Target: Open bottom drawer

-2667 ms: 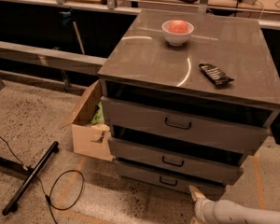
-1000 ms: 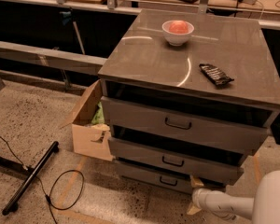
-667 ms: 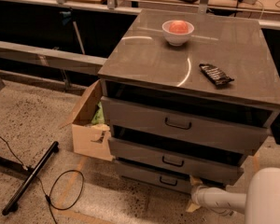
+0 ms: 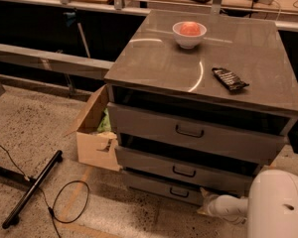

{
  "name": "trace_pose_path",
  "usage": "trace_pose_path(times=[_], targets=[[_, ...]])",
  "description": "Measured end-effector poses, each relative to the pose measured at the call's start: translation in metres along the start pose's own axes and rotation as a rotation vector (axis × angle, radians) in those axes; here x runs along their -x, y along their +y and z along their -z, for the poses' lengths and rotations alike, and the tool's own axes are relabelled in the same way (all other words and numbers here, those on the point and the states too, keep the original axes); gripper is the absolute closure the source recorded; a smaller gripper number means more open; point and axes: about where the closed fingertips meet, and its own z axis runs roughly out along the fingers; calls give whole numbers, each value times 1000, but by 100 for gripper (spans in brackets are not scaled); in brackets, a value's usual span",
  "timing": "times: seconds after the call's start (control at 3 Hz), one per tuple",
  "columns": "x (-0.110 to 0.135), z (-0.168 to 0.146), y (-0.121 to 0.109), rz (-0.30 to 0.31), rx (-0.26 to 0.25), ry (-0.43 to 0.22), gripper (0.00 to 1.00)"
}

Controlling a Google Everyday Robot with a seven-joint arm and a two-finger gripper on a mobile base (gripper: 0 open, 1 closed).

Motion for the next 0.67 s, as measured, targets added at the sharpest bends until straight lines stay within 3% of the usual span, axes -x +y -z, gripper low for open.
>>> trace_pose_path(times=[0.67], targets=[[-5, 7, 5, -49, 55, 26, 86]])
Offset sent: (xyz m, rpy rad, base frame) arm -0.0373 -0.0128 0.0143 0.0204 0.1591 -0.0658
